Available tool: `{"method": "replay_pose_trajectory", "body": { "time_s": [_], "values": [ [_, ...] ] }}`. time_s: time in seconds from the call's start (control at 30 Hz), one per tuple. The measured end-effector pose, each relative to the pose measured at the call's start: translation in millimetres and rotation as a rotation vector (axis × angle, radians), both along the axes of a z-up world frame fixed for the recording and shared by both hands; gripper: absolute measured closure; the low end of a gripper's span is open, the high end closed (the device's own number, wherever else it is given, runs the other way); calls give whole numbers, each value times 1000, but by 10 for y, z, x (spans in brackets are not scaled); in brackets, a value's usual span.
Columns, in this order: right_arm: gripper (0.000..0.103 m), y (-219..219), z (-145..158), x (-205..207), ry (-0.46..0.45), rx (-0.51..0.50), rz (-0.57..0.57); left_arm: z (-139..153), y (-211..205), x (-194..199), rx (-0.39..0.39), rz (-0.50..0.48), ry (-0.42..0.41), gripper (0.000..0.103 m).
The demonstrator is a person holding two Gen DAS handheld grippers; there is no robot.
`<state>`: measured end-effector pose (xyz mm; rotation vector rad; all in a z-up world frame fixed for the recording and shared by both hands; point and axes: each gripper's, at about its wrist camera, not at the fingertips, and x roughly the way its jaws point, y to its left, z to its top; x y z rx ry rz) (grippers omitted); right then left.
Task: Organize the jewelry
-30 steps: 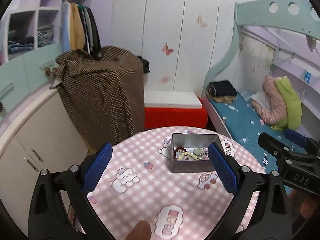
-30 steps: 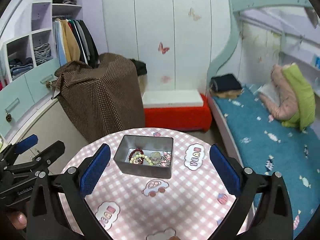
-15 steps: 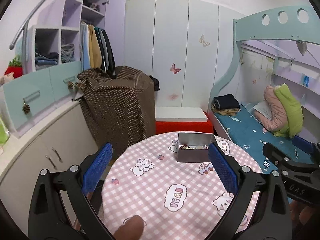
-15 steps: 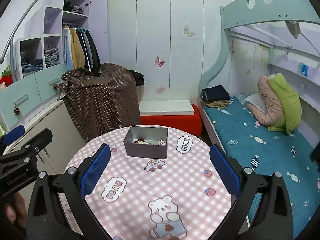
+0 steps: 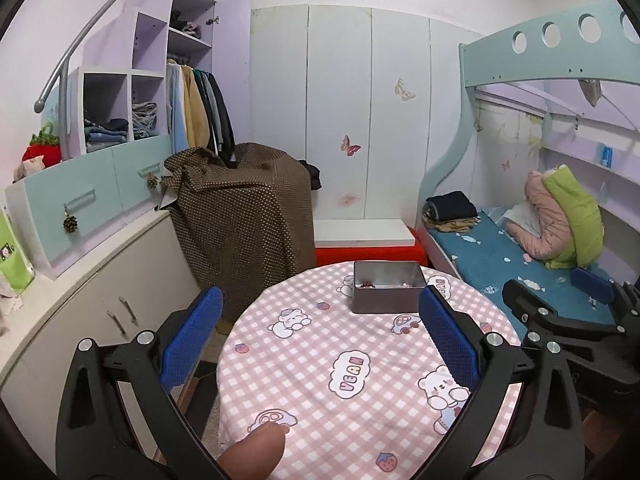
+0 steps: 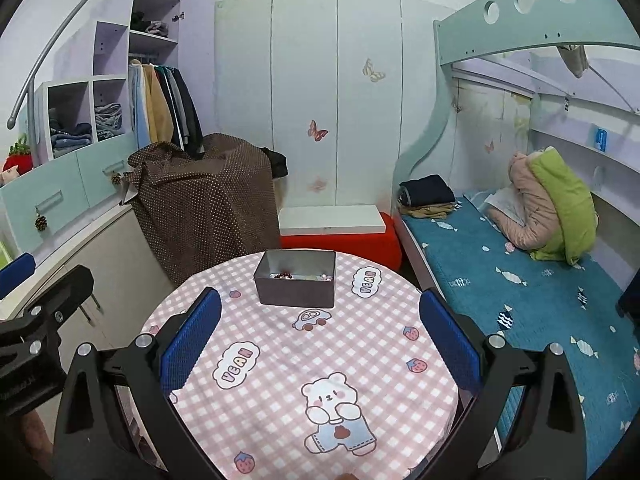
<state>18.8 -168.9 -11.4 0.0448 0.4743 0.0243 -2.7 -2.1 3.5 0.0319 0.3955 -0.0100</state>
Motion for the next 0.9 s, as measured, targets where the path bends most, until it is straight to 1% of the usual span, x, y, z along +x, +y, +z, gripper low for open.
{"method": "replay_pose_trajectory", "body": {
  "time_s": [0.27,0.43,0.57,0.73,0.9],
  "values": [
    [7,12,42,-66,-18,-5,1,68,47,-95,-9,10,-14,5],
    [7,43,53,-103,-24,-14,7,96,47,-152,2,41,-26,5],
    [7,41,62,-110,-24,-13,9,103,45,-159,-4,22,-13,5],
    [7,31,76,-116,-31,-13,7,125,17,-198,17,26,-29,5],
    [7,31,89,-135,-36,-17,4,143,26,-218,1,27,-36,5]
  ]
}}
